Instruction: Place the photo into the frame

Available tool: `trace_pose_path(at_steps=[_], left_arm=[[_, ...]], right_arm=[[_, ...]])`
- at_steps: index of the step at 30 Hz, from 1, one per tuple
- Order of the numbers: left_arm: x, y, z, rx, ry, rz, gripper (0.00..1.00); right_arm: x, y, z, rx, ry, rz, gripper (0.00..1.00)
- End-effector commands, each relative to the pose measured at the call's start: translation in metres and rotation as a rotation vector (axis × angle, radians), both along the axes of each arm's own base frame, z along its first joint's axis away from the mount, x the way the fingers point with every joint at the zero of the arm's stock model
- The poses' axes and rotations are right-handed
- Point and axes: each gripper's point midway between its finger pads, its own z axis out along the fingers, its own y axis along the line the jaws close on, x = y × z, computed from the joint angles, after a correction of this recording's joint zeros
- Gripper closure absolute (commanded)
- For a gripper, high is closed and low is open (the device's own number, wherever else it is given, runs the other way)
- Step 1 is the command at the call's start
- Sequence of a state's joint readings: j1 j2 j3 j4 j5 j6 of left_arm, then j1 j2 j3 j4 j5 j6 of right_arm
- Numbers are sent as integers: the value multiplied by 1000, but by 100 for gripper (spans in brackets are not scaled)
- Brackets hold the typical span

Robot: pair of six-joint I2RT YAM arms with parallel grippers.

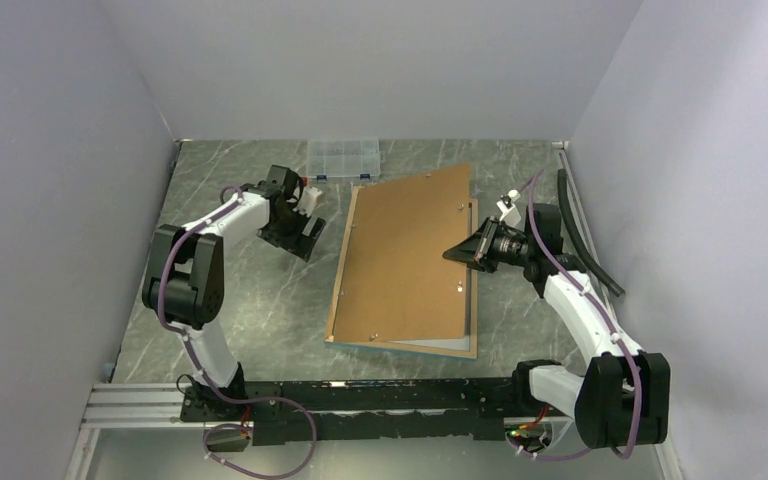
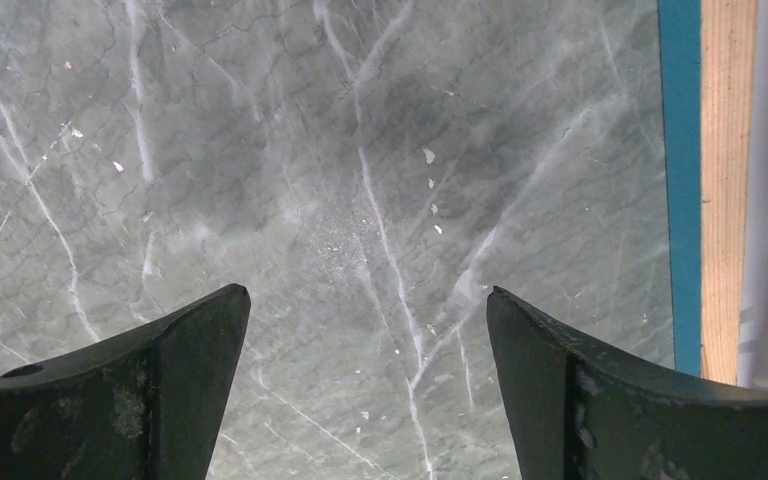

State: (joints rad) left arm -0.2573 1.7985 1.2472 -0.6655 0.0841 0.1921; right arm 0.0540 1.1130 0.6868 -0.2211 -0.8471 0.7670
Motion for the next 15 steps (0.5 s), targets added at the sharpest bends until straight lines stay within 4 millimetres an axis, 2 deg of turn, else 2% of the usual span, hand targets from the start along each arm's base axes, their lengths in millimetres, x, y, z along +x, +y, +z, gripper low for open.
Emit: trace_pose_path(at_steps=[1, 7, 11, 15], left_arm=[[8, -2, 17, -8, -52, 17, 5], [31, 4, 44, 29, -125, 60, 5], [53, 13, 61, 73, -177, 128, 5], [68, 12, 84, -11, -203, 189, 5]], right_arm=[[0, 9, 33, 95, -135, 76, 100], [-11, 16, 62, 172, -207, 135, 100], [-22, 27, 66, 198, -201, 175, 100], [-30, 38, 69, 232, -203, 211, 100]])
